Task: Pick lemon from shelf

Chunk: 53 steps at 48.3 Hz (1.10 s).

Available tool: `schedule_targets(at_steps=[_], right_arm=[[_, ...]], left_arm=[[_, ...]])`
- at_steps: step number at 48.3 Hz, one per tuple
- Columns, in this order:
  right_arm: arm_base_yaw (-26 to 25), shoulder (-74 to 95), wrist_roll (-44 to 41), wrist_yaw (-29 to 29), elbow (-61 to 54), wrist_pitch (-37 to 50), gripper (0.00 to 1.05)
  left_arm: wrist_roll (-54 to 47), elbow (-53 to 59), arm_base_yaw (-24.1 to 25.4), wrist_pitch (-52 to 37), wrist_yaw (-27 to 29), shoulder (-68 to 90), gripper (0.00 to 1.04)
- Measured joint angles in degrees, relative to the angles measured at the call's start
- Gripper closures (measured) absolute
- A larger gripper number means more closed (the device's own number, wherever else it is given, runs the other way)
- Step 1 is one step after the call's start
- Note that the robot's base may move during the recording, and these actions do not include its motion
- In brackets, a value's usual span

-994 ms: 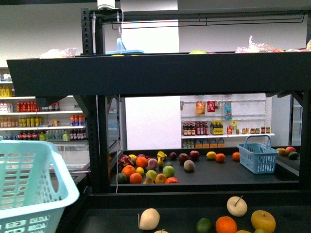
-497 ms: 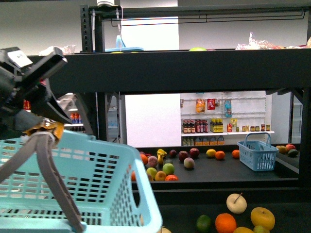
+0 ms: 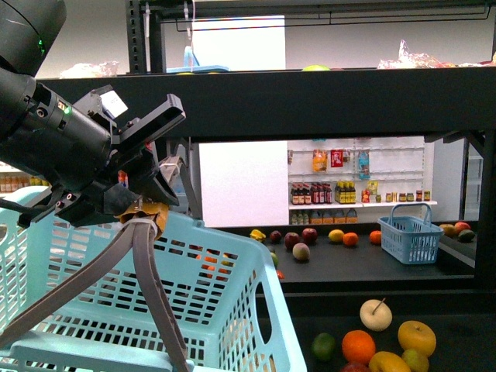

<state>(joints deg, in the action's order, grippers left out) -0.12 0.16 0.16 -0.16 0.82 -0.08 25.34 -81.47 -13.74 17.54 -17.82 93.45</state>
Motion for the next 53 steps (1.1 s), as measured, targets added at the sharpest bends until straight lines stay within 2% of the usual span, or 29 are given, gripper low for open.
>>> schedule_targets(at_steps=[12, 13, 15, 17, 25, 29, 34, 41, 48, 53], right_arm=[[0.0, 0.0, 0.0, 0.0, 0.0, 0.0, 0.08], [0.6, 0.6, 0.5, 1.3, 0.2, -0.7, 0.08], [2.8, 6.0, 4.3, 11.6, 2.3, -4.2, 0.08], [2.3, 13.4, 6.2, 14.6, 3.8, -1.6, 0.08], [-3.8, 40.8, 8.3, 7.3, 11.7, 14.9, 0.08], [-5.9, 53.8, 8.0, 3.3, 17.9, 20.1, 0.08], [-7.3, 68.9, 7.7, -1.6, 27.1, 19.9, 0.08], [-7.3, 88.5, 5.7, -6.1, 41.2, 14.6, 0.08], [-5.6, 103.4, 3.2, -6.7, 53.3, 12.1, 0.08], [-2.2, 114.0, 0.0, -3.8, 56.8, 12.7, 0.08]], left_arm=[[-0.5, 0.0, -0.2, -0.2, 1.0, 0.2, 0.83], [-0.5, 0.0, -0.2, -0.2, 1.0, 0.2, 0.83], [-0.5, 0.0, -0.2, -0.2, 1.0, 0.2, 0.83], [-0.6, 0.0, -0.2, -0.2, 1.3, 0.2, 0.83], [-0.7, 0.0, -0.3, -0.2, 1.1, 0.2, 0.83], [-0.7, 0.0, -0.3, -0.2, 1.1, 0.2, 0.83], [-0.7, 0.0, -0.3, -0.2, 1.2, 0.2, 0.83], [-0.7, 0.0, -0.3, -0.2, 1.3, 0.3, 0.83], [-0.7, 0.0, -0.3, -0.2, 1.1, 0.3, 0.83], [-0.7, 0.0, -0.4, -0.2, 1.1, 0.3, 0.83]])
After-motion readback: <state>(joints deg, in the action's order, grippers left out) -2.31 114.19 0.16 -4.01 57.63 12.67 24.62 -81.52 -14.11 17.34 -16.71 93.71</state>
